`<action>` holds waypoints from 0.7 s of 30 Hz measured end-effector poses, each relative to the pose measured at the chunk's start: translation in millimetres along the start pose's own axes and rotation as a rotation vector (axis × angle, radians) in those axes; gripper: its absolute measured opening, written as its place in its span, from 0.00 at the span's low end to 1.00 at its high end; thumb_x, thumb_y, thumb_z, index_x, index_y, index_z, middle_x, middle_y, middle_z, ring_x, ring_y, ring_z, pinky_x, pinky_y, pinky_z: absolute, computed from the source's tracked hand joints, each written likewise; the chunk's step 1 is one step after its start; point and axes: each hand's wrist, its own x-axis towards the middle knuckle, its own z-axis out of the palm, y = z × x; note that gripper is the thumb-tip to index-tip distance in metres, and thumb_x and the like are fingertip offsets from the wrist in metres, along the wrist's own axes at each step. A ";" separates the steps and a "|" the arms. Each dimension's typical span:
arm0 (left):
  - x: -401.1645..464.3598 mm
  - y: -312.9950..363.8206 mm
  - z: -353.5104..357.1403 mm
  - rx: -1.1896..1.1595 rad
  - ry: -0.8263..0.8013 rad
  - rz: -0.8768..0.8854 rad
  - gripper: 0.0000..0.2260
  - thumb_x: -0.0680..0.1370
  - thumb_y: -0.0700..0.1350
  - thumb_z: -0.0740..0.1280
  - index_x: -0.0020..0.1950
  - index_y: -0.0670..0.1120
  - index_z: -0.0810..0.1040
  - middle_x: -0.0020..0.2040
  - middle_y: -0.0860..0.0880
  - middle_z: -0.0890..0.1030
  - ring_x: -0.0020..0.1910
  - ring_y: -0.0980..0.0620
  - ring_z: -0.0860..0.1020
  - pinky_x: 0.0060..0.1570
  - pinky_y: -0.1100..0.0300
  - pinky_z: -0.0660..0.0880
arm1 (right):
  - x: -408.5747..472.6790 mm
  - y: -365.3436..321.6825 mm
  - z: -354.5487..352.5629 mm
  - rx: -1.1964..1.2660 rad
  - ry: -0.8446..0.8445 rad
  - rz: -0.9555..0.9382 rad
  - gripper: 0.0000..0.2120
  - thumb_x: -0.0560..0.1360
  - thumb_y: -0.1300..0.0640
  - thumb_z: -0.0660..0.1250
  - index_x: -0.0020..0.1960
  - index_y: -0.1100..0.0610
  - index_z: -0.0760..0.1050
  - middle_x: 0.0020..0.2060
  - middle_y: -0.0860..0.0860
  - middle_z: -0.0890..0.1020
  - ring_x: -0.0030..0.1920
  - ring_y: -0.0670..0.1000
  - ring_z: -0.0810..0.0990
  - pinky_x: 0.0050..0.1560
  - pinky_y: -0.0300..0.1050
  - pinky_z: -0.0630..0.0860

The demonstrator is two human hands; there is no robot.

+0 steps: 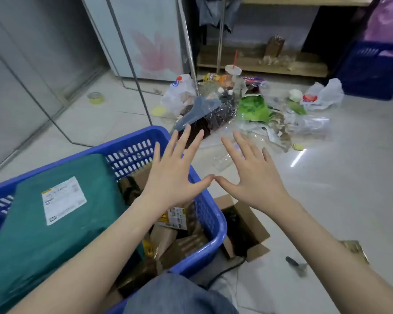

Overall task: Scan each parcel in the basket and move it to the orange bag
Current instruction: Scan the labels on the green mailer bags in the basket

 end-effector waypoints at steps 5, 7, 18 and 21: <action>7.7 0.2 41.3 0.022 -0.046 0.020 0.40 0.73 0.70 0.54 0.78 0.59 0.38 0.79 0.54 0.39 0.78 0.49 0.41 0.73 0.43 0.42 | -5.8 24.9 36.4 0.001 -0.052 0.059 0.41 0.71 0.33 0.51 0.79 0.50 0.48 0.78 0.53 0.50 0.77 0.56 0.53 0.72 0.62 0.55; 8.0 0.1 58.0 0.017 -0.065 0.035 0.39 0.72 0.71 0.51 0.78 0.59 0.39 0.79 0.53 0.41 0.78 0.50 0.42 0.73 0.44 0.42 | -8.1 32.1 51.6 0.016 -0.083 0.071 0.40 0.74 0.36 0.56 0.79 0.49 0.45 0.79 0.52 0.48 0.78 0.54 0.50 0.73 0.61 0.53; 1.5 0.7 119.4 -0.052 -0.192 0.101 0.35 0.74 0.70 0.45 0.79 0.58 0.46 0.80 0.52 0.45 0.78 0.50 0.42 0.74 0.47 0.41 | -35.7 62.8 128.1 0.098 -0.260 0.161 0.39 0.75 0.39 0.60 0.79 0.48 0.45 0.79 0.52 0.50 0.77 0.55 0.51 0.73 0.57 0.56; 0.9 0.7 120.0 -0.083 -0.155 0.096 0.35 0.74 0.69 0.46 0.79 0.57 0.49 0.80 0.52 0.48 0.78 0.50 0.43 0.74 0.47 0.40 | -41.8 66.1 147.0 0.103 -0.306 0.208 0.39 0.75 0.40 0.61 0.79 0.50 0.47 0.77 0.54 0.55 0.75 0.57 0.57 0.69 0.55 0.62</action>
